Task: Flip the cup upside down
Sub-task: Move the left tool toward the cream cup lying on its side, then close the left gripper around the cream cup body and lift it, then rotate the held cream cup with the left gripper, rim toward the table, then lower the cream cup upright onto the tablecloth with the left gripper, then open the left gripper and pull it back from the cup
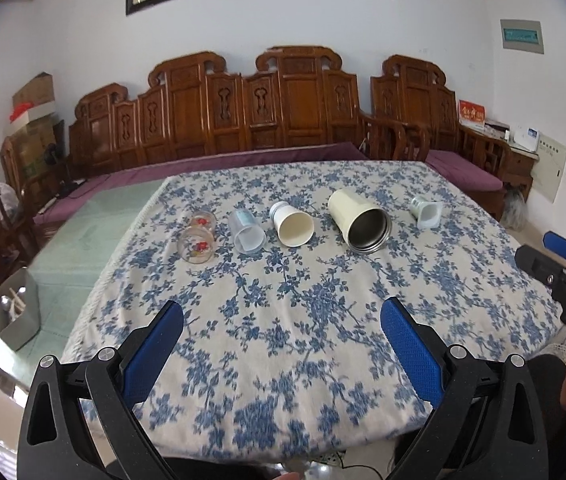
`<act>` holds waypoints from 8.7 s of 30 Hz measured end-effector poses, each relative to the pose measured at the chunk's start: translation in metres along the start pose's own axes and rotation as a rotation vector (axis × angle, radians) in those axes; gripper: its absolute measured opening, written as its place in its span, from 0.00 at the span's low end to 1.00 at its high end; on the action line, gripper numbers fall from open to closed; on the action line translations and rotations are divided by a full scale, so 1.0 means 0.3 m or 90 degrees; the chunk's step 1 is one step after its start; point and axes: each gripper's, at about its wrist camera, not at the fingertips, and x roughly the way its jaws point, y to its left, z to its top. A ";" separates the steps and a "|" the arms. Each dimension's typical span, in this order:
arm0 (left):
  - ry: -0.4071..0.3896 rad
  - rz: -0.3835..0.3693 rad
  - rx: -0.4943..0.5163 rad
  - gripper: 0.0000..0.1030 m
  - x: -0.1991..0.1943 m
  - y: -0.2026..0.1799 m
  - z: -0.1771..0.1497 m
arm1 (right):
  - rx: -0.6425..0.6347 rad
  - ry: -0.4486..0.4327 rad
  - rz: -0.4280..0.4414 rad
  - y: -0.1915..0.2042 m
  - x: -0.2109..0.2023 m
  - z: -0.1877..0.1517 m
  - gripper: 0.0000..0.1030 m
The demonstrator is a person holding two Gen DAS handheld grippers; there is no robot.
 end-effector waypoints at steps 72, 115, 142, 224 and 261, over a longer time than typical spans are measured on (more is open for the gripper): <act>0.121 -0.011 -0.034 0.92 0.445 0.374 0.076 | -0.057 0.446 0.068 0.046 1.068 0.285 0.75; 0.138 0.002 -0.053 0.92 0.320 0.271 -0.036 | -0.106 0.265 0.167 0.298 0.528 0.013 0.79; 0.249 -0.042 -0.171 0.83 0.527 0.058 0.048 | -0.074 0.162 0.154 0.062 0.443 -0.092 0.97; 0.239 -0.020 -0.022 0.68 0.559 -0.043 0.247 | -0.006 0.149 0.123 -0.043 0.446 -0.069 0.97; -0.016 0.004 0.003 0.93 0.121 -0.034 0.048 | 0.009 0.031 0.063 0.005 0.132 0.040 0.98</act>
